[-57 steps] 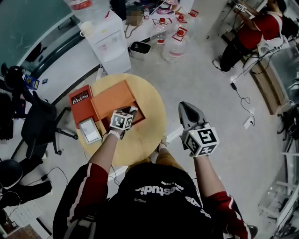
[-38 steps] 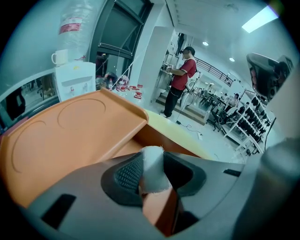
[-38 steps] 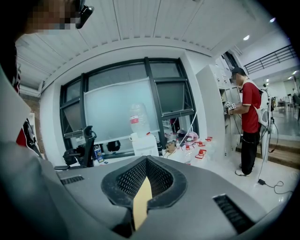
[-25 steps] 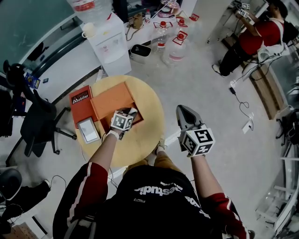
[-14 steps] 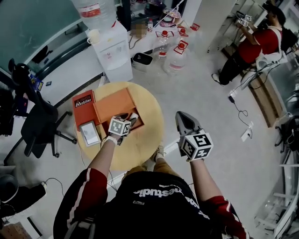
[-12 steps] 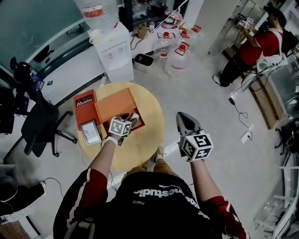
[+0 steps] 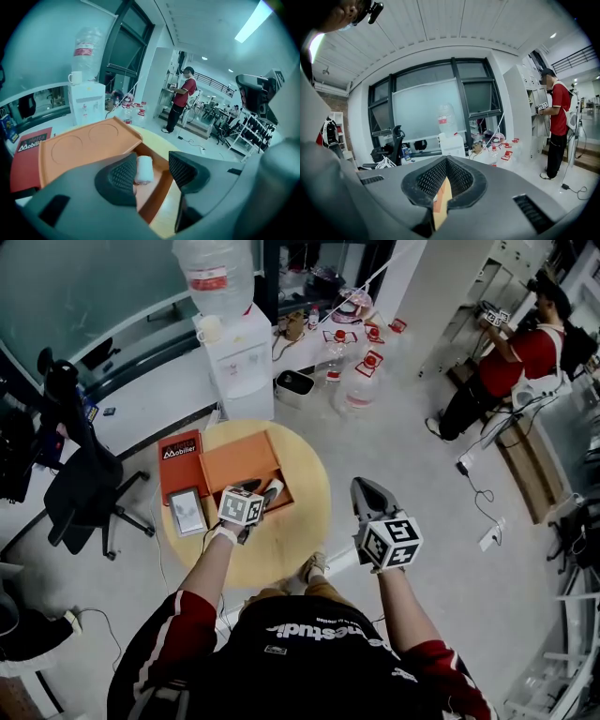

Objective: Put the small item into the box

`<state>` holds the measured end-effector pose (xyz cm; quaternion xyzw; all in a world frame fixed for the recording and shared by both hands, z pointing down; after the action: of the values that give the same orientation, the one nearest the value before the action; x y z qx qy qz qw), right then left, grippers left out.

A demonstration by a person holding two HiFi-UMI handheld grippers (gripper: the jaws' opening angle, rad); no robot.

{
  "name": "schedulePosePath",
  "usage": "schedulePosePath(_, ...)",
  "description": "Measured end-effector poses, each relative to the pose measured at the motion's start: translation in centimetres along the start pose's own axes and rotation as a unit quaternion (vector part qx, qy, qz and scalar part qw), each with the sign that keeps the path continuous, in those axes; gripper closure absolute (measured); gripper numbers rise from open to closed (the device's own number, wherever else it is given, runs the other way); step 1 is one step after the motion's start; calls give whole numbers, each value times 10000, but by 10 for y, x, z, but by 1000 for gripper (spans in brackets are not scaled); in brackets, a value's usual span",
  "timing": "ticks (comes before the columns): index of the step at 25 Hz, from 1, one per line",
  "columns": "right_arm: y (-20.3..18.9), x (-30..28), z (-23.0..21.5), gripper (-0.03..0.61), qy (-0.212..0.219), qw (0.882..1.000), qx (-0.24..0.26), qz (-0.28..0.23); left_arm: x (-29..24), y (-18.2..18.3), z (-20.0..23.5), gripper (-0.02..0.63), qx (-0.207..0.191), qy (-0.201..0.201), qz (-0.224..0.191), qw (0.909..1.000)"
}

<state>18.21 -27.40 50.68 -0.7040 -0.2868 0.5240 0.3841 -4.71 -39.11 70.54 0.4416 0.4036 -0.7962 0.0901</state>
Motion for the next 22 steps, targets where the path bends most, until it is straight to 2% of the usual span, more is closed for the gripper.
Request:
schedulePosePath(10,15,14,18,552,123,9996,-2,-254,51,16,-23,390,-17,-135,-652,9978)
schedulePosePath(16,27,19,31,552,293,9985,-93,-446,93,39,-45,393,-57,-268,-1267,9916)
schedulePosePath(22,36,21,44,552,436,9968,-254,-618,141,52,-60,393,-64,-501,-1673,9846)
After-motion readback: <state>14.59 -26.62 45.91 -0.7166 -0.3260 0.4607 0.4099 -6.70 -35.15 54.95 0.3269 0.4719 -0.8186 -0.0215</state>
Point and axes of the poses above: the fingertips, and each gripper's own axes: x backward along the fingers, z to its left, y out of its top, the point moved 6 cm from there along x, backward along the fingers, and after that the axes turned 15 degrees about z, right-handed, at the moved point
